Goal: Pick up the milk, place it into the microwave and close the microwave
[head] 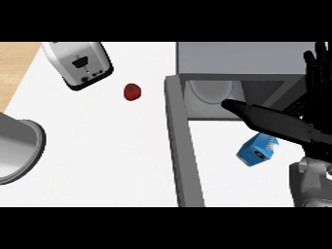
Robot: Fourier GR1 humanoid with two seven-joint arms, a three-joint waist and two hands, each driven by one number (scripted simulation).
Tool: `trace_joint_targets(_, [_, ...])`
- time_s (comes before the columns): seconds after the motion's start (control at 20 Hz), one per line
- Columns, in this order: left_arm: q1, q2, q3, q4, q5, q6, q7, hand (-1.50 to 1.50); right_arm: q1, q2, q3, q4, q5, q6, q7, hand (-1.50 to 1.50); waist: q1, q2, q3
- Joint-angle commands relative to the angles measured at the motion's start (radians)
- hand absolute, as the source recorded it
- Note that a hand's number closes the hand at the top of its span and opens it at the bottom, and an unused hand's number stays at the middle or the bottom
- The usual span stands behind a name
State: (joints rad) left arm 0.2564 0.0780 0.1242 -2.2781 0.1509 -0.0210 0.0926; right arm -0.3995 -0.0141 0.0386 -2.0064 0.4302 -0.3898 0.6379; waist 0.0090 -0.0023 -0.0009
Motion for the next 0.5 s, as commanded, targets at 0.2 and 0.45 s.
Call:
trace_joint_targets(0.2, [0.189, -0.056, 0.010, -0.141, 0.042, -0.066, -0.016, -1.50, 0.092, 0.014, 0.059, -0.011, 0.086, -0.077, 0.058, -1.50, 0.000, 0.000, 0.001])
trace_joint_targets(0.45, [0.185, 0.016, 0.188, -0.157, 0.213, -0.129, 0.019, -1.50, 0.223, 0.012, 0.037, 0.022, -0.002, -0.057, -0.063, -1.50, -0.001, 0.001, 0.001])
